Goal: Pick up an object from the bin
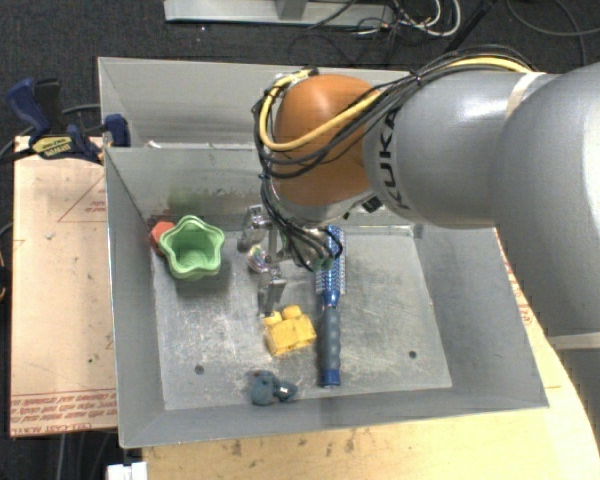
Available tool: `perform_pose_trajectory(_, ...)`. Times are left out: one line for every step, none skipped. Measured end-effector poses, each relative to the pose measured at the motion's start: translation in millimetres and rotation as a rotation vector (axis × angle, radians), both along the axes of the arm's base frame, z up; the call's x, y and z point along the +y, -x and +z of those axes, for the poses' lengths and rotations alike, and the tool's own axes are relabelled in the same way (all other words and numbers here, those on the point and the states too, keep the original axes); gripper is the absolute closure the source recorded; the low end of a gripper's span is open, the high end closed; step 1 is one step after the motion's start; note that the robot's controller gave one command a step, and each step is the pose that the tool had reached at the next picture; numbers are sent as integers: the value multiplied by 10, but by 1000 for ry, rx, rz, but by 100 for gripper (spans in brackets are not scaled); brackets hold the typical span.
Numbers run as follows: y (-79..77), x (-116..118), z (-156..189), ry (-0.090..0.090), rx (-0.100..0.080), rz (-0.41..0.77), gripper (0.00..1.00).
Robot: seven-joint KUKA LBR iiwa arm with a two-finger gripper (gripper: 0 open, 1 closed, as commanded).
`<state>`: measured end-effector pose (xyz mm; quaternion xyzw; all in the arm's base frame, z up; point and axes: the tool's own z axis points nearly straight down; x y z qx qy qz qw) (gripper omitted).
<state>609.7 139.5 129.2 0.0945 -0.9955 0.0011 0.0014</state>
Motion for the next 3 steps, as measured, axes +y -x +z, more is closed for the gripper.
perform_pose_trajectory(561,-476,-432,-2,2,42,0)
perform_pose_trajectory(541,-449,-424,-4,-2,45,100)
perform_pose_trajectory(599,-1407,1534,0,-14,193,100)
